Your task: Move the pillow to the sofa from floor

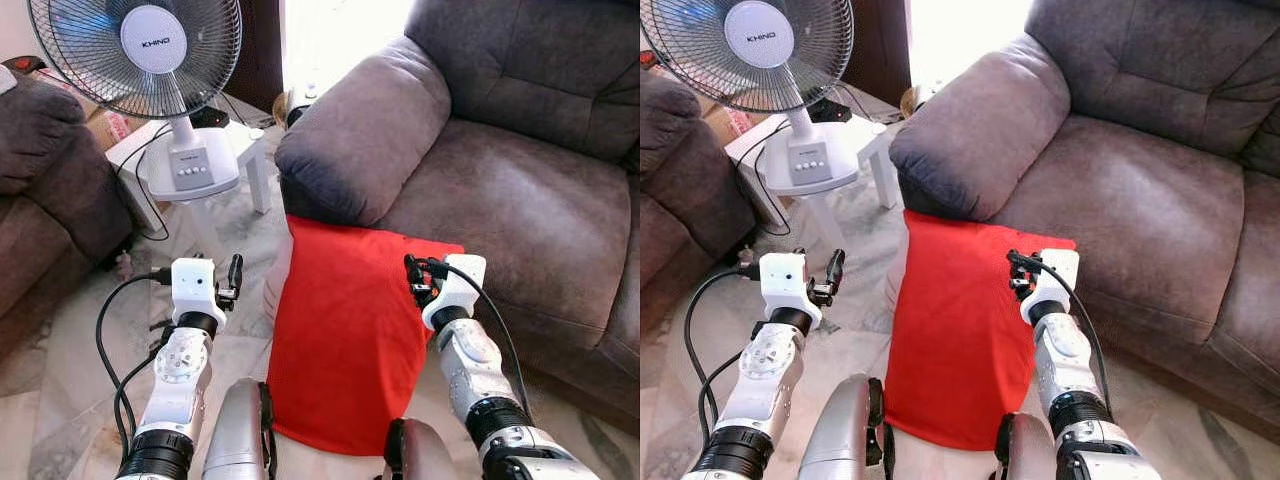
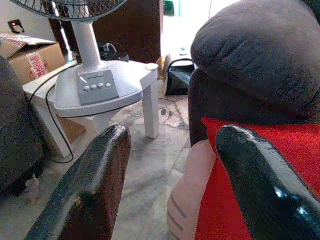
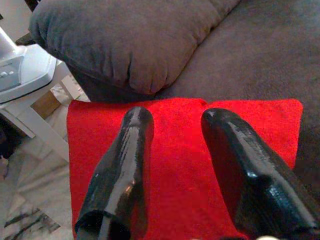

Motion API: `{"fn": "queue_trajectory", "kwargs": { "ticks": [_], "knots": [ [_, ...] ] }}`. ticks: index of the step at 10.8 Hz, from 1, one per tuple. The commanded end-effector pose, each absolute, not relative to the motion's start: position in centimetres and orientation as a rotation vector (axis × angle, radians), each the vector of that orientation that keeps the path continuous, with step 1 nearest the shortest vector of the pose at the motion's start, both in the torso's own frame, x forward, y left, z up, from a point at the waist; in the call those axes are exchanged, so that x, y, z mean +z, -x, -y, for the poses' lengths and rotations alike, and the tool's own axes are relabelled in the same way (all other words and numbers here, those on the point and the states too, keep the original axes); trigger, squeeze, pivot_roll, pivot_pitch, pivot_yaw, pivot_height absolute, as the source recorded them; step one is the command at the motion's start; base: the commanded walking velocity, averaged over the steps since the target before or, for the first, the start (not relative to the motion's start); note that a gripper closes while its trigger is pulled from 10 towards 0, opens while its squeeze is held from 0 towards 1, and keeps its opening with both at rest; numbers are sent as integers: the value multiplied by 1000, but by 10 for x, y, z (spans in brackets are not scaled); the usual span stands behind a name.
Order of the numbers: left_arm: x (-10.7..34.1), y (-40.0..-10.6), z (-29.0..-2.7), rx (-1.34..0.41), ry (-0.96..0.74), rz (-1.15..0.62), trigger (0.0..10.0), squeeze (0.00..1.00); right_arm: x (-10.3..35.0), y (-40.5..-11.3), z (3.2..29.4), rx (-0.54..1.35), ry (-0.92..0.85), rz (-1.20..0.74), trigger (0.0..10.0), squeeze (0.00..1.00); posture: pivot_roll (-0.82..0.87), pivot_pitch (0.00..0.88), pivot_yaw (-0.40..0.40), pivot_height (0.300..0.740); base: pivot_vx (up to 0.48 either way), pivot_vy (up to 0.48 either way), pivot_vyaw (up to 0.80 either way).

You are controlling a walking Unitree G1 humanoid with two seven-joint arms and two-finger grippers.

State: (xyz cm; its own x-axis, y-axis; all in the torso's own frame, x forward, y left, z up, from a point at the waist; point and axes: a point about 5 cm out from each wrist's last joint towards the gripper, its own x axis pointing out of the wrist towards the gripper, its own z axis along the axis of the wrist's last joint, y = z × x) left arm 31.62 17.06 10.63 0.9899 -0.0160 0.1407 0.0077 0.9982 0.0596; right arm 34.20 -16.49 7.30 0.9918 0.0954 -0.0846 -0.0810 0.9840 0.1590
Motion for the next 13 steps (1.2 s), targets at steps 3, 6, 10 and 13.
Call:
{"fn": "queue_trajectory", "kwargs": {
  "ticks": [3, 6, 10, 13],
  "knots": [
    [102, -316, -171, -7, -57, 113, 10000, 0, 73, -344, 163, 101, -171, -105, 10000, 0, 155, 205, -26, 595, 0, 0, 0],
    [99, -315, -171, -8, -52, 98, 10000, 0, 70, -344, 161, 105, -175, -142, 10000, 0, 157, 212, -29, 576, 0, 0, 0],
    [101, -316, -171, -12, -52, 101, 10000, 0, 72, -345, 158, 122, -167, -124, 10000, 0, 159, 215, -26, 571, 0, 0, 0],
    [100, -316, -170, -15, -50, 97, 10000, 0, 68, -345, 157, 125, -168, -154, 10000, 0, 160, 217, -26, 571, 0, 0, 0]
  ]
}}
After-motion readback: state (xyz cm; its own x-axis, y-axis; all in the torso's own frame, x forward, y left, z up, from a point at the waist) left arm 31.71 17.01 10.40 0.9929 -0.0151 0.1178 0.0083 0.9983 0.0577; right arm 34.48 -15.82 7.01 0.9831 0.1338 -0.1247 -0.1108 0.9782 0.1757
